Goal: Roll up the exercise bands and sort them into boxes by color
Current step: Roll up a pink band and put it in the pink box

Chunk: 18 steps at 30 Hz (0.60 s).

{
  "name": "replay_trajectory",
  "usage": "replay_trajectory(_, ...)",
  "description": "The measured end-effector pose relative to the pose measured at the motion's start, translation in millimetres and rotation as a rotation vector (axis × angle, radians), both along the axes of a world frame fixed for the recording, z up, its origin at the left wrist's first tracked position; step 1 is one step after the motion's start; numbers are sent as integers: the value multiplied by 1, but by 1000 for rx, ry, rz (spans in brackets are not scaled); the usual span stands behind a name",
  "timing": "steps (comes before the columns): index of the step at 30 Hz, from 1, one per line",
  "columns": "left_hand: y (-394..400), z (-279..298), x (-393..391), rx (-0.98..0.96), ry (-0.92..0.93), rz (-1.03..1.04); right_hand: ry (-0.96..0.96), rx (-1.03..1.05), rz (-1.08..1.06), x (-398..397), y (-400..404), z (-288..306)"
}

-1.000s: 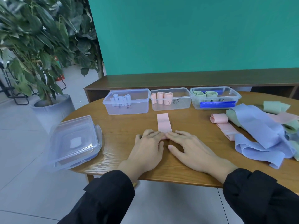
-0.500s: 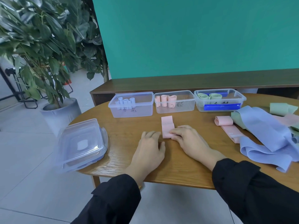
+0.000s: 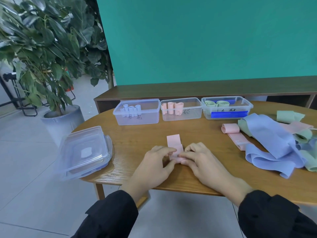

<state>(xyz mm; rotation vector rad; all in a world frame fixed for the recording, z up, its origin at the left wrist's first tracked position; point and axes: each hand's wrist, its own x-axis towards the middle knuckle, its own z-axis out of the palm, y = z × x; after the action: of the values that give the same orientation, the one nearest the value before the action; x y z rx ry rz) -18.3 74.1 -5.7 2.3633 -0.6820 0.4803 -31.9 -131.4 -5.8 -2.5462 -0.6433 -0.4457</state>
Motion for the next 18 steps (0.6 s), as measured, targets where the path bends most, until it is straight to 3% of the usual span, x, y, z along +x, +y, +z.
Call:
replay_trajectory(6, 4, -5, -18, -41, 2, -49, 97, 64, 42, -13, -2, -2)
replay_trajectory(11, 4, -5, -14, -95, 57, -56, 341, 337, 12, -8, -14, 25)
replay_trajectory(15, 4, -8, -10, -121, 65, -68, 507, 192, -59, 17, -16, 43)
replay_trajectory(18, 5, -9, -9, -126, 61, -87, 534, 239, -82, 33, -8, 39)
